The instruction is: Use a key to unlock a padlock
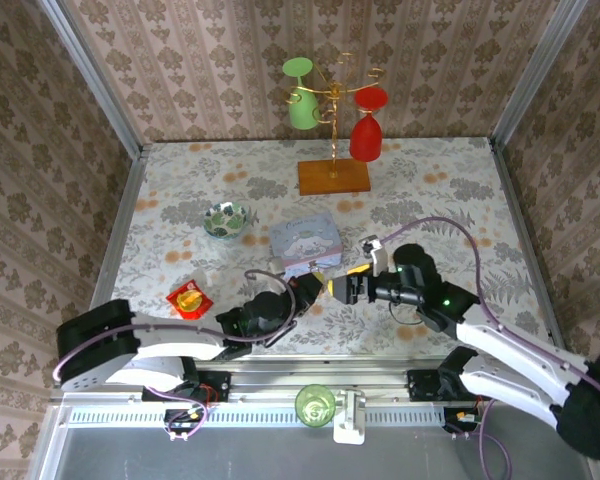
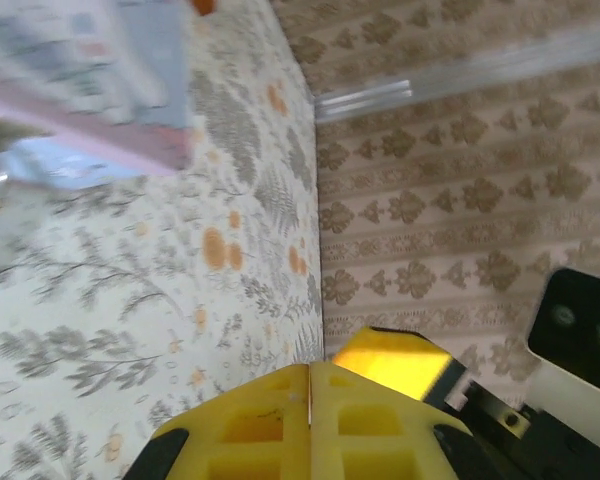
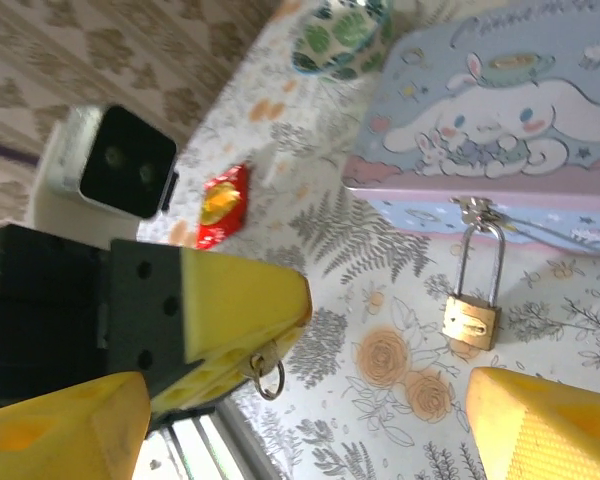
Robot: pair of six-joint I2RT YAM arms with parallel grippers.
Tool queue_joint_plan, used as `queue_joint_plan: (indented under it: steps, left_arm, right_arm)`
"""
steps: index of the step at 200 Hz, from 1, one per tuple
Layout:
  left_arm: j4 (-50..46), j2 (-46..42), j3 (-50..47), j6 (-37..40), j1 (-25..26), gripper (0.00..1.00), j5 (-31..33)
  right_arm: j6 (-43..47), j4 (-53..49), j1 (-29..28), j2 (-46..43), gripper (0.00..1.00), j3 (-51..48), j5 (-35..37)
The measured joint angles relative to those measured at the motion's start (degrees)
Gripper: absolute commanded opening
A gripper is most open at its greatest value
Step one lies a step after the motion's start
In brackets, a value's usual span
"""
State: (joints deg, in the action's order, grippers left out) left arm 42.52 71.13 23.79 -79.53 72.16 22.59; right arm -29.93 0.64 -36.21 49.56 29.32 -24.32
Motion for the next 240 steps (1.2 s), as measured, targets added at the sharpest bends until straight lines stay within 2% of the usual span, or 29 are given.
queue_joint_plan:
  steps: [14,37,57,89,103,120,136,171,191,221,240]
  left_arm:
    - [-4.5,-3.3,3.1,7.6,0.0,0.00,-1.7]
    - [-5.2,-7.5,3.2,17.7,-0.8,0.00,-4.9]
    - [-6.6,-9.1,3.2,23.9,-1.6,0.00,-7.6]
    - [-7.2,-10.1,3.2,29.8,-1.7,0.00,-10.9]
    - [-7.0,-10.1,3.2,31.3,-1.7,0.00,-11.9]
    - [-6.4,-10.0,3.2,32.3,-1.7,0.00,-12.7]
    - [-5.1,-9.4,3.2,32.7,-1.7,0.00,-13.4]
    - [-2.0,-7.1,3.2,32.7,-2.1,0.00,-13.6]
    - [-0.7,-6.3,3.1,32.7,-2.2,0.00,-13.6]
    - [1.3,-6.3,2.5,32.7,-2.2,0.00,-13.9]
    - [2.1,-6.3,2.1,32.7,-2.1,0.00,-14.2]
  right_arm:
    - [1.3,0.2,1.5,-1.4,0.79,-0.1,-5.2]
    - [1.3,4.7,1.9,-0.7,0.72,-1.7,-12.4]
    - [-0.9,11.0,1.9,1.2,0.69,-4.9,-16.6]
    - [-3.5,17.1,1.9,1.8,0.65,-6.6,-19.1]
    - [-3.9,18.8,1.9,1.7,0.58,-6.6,-19.7]
    - [-5.0,21.0,1.9,1.7,0.57,-6.6,-20.0]
    - [-5.3,22.6,1.9,1.7,0.47,-6.6,-20.0]
    - [-6.3,23.7,1.9,1.8,0.36,-6.6,-20.7]
    - [-6.5,24.2,1.9,2.0,0.24,-6.6,-21.2]
    - [-7.3,25.2,1.9,2.0,0.14,-6.8,-21.3]
    - [-7.6,25.8,1.9,2.0,0.02,-7.3,-21.0]
